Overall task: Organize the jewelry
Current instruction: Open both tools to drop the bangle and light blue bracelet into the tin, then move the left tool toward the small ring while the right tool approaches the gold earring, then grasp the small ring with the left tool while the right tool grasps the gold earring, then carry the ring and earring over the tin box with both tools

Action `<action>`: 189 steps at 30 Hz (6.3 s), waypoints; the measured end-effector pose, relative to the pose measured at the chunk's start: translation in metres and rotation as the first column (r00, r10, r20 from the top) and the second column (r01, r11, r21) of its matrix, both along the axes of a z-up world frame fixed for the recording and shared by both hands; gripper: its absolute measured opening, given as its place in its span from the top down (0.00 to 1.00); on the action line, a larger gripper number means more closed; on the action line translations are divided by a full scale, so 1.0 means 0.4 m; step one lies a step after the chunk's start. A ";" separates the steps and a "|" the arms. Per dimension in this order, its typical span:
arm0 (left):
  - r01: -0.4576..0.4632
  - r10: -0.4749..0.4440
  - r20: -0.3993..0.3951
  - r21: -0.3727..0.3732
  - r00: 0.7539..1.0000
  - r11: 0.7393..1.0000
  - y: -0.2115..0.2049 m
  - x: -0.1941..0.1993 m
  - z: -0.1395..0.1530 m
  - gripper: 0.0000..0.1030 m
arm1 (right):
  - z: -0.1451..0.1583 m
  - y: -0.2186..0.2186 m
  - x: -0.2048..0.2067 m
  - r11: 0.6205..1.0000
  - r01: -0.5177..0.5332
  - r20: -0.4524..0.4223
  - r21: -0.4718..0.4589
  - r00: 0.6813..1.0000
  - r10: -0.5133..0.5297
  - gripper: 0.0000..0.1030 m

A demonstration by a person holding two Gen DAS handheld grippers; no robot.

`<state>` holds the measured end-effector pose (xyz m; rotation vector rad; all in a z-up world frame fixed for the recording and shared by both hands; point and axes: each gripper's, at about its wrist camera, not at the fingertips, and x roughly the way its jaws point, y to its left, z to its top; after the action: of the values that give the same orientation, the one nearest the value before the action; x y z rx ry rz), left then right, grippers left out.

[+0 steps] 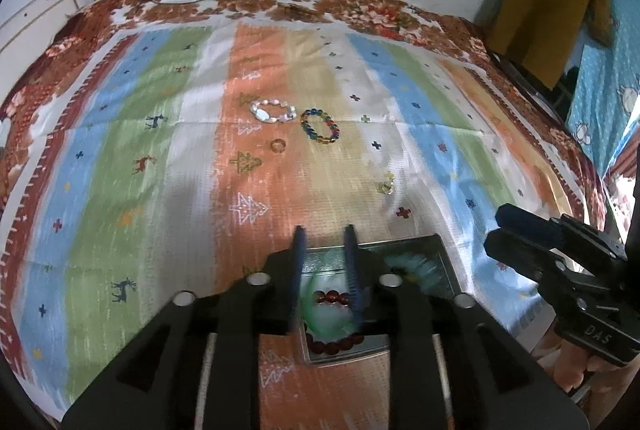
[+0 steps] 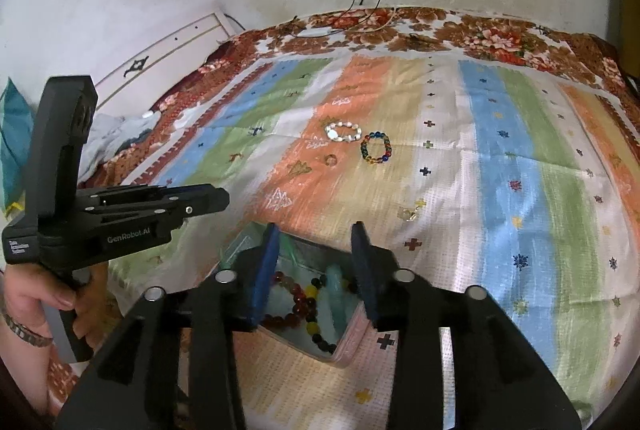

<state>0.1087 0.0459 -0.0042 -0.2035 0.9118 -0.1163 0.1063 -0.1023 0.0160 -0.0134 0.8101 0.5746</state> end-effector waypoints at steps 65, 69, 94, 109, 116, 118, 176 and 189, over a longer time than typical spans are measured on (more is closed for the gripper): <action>-0.060 0.065 -0.127 0.046 0.990 0.997 0.082 0.284 -0.104 0.26 | -0.154 0.003 0.302 0.981 0.078 -0.166 -0.178 0.980 -0.108 0.36; -0.060 0.065 -0.141 0.043 0.988 0.997 0.085 0.314 -0.119 0.26 | -0.178 0.006 0.322 0.979 0.072 -0.201 -0.189 0.973 -0.110 0.36; -0.022 0.040 -0.220 0.083 0.975 0.996 0.069 0.460 -0.228 0.28 | -0.292 0.013 0.423 0.972 0.068 -0.348 -0.224 0.926 -0.145 0.36; 0.038 -0.004 -0.266 0.123 0.964 0.992 0.045 0.534 -0.285 0.56 | -0.322 0.029 0.447 0.962 0.038 -0.367 -0.271 0.920 -0.140 0.40; 0.052 -0.005 -0.262 0.174 0.965 0.983 0.033 0.537 -0.288 0.81 | -0.326 0.027 0.449 0.957 0.043 -0.355 -0.286 0.923 -0.147 0.64; 0.050 -0.004 -0.261 0.171 0.965 0.984 0.035 0.535 -0.287 0.82 | -0.324 0.024 0.446 0.957 0.044 -0.353 -0.288 0.924 -0.149 0.72; 0.031 -0.031 0.004 0.054 1.000 0.998 -0.004 0.171 -0.007 0.82 | -0.058 0.025 0.164 0.999 0.004 -0.054 -0.053 0.999 -0.007 0.86; 0.066 -0.069 0.058 0.055 0.996 0.996 -0.036 0.067 0.021 0.82 | -0.050 0.021 0.088 0.999 -0.030 -0.046 -0.031 0.999 0.029 0.86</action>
<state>0.1356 0.0315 0.0043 -0.1191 0.8613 -0.1597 0.1415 -0.0941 -0.0039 -0.0412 0.8648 0.5917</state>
